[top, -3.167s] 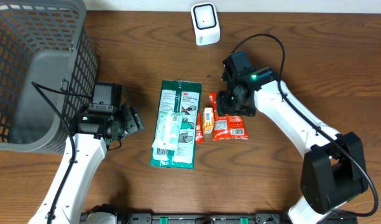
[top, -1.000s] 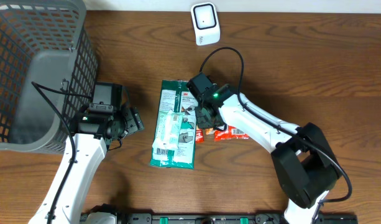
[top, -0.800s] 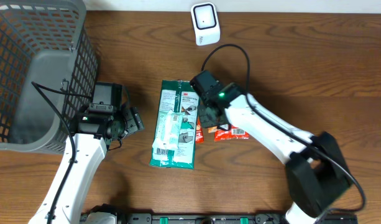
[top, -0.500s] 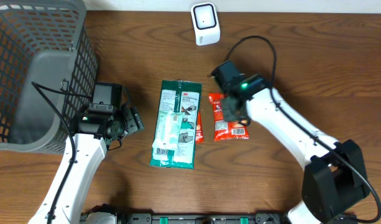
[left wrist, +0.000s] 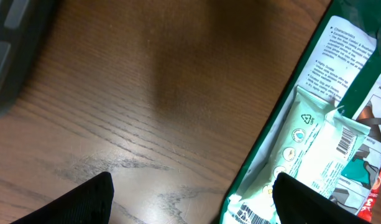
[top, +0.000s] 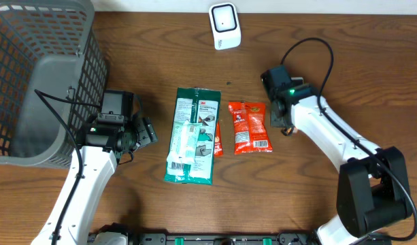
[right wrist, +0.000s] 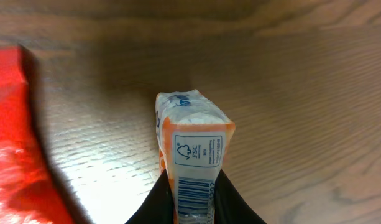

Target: Scan the item barcode

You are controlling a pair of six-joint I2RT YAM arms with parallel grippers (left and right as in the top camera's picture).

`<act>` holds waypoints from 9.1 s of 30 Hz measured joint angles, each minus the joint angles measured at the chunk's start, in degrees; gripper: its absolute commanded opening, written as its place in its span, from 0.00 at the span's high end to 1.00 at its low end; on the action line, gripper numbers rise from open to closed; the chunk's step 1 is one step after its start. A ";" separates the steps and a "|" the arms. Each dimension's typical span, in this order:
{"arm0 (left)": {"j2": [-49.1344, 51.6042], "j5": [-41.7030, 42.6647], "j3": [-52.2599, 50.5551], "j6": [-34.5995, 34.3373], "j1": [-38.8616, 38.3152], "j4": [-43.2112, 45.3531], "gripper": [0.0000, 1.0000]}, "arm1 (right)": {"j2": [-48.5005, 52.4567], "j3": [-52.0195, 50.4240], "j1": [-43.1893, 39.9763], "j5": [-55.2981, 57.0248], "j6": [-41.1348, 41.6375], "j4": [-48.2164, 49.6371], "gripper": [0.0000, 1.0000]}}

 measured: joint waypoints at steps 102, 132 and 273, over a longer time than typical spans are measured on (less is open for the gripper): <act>0.00 0.00 0.00 0.00 0.00 0.00 0.17 | 2.32 -2.21 -1.66 4.74 0.09 -0.33 0.97; 0.00 0.00 0.00 0.00 0.00 0.24 0.17 | 4.28 0.96 -1.51 -20.04 -3.43 3.30 0.59; 0.00 0.02 0.00 0.00 0.00 0.28 0.17 | 1.36 -11.78 -28.94 -52.04 -12.87 16.15 0.71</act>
